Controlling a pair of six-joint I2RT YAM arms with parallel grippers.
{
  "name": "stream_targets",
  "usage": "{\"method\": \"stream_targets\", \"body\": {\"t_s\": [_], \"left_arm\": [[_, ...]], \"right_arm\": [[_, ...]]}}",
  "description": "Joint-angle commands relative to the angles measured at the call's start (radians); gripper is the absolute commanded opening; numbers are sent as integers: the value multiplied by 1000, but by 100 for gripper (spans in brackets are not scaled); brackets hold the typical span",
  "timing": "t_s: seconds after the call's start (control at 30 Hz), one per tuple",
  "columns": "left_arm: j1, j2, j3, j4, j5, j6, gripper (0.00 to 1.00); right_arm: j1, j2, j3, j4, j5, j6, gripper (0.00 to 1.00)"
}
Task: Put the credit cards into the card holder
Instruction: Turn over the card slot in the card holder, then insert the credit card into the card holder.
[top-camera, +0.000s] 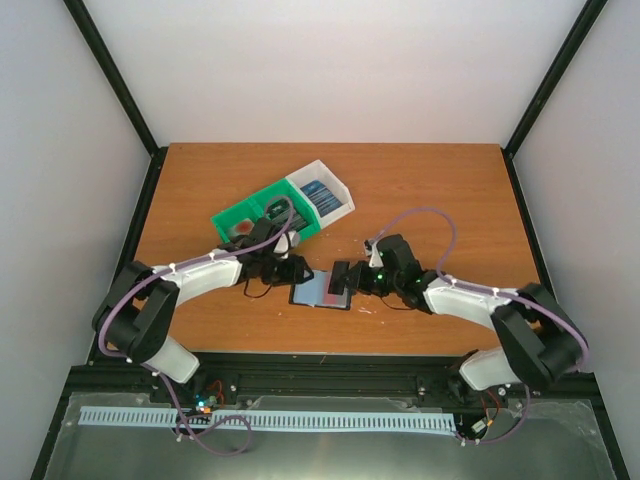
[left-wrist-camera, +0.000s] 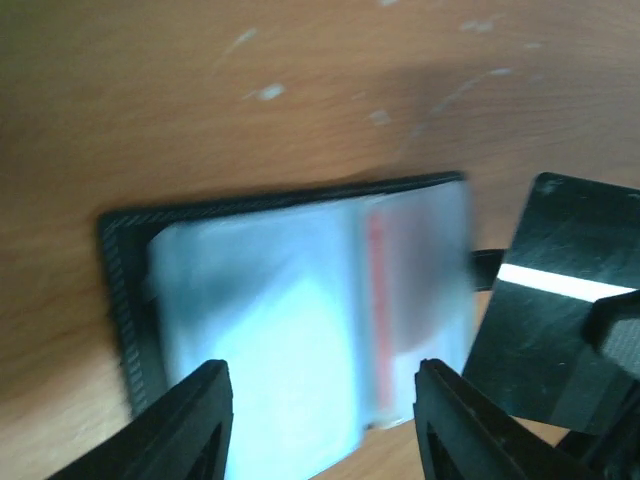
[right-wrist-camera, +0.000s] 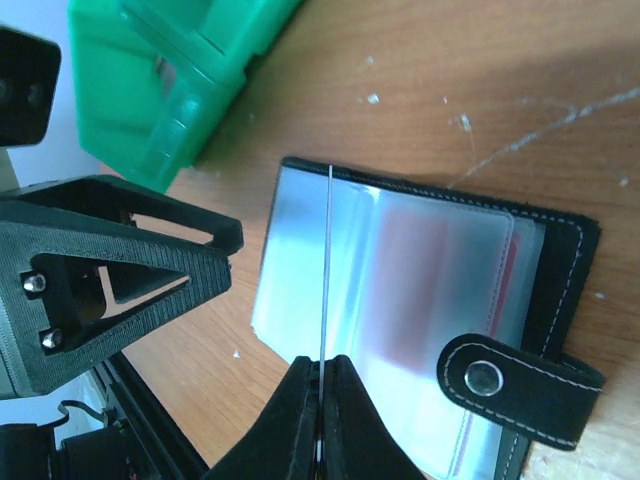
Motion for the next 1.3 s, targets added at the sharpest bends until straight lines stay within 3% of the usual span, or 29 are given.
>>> {"method": "stream_targets", "body": {"t_s": [0.0,0.2,0.47,0.63,1.0,1.27], "left_arm": [[7,12,-45,-59,-79,-5,48],[7,40,-58,-92,-160,-20,36],[7,63,-65,-85,-145,-20,18],[8,70,-66,-89,-149,-21,12],[8,78,-59,-100,-161,-15,10],[8,83,-62,-91,-141,-12,10]], "right_arm": [[-4,97,-23,200,-102,78,3],[-5,201,-35,297,-147,126,3],[-4,277,-33,342,-168,152,3],[-4,300,-42,344,-163,156,3],[-4,256,-34,237,-119,112,3],[-2,335,-31,366,-201,171,3]]}}
